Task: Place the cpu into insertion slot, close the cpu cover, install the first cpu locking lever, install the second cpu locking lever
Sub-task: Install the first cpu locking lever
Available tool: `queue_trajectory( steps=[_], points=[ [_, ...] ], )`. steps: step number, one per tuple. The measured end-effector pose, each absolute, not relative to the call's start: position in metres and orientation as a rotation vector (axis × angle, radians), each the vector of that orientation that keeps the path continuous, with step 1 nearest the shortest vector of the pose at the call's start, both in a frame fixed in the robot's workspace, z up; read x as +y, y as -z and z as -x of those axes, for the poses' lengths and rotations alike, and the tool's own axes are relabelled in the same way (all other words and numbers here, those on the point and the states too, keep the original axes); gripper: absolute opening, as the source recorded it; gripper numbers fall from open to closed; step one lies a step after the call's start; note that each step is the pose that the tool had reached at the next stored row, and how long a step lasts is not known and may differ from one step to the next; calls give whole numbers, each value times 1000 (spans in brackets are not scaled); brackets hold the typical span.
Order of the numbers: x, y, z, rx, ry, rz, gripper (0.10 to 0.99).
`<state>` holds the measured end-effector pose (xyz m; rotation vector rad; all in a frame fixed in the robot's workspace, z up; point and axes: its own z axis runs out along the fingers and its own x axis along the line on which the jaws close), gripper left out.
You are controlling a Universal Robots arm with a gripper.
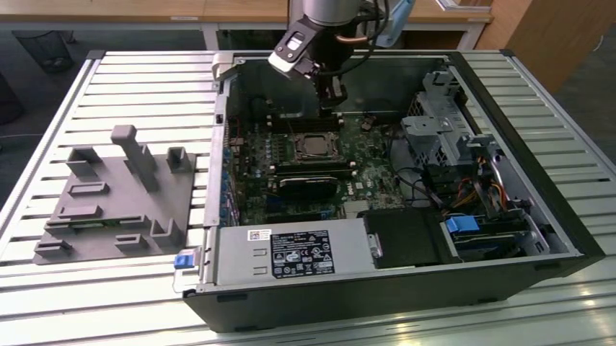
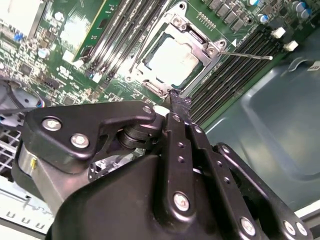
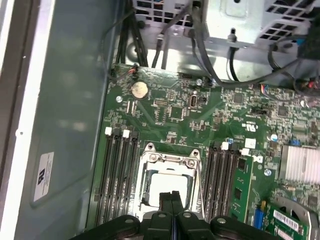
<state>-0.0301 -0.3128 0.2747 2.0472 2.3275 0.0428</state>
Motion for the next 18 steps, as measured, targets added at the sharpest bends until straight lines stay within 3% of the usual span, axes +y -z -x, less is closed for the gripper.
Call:
queue_trajectory(
  steps=[18],
  points=[
    [-313,-275,30,2507,-49,-1828,106]
  ],
)
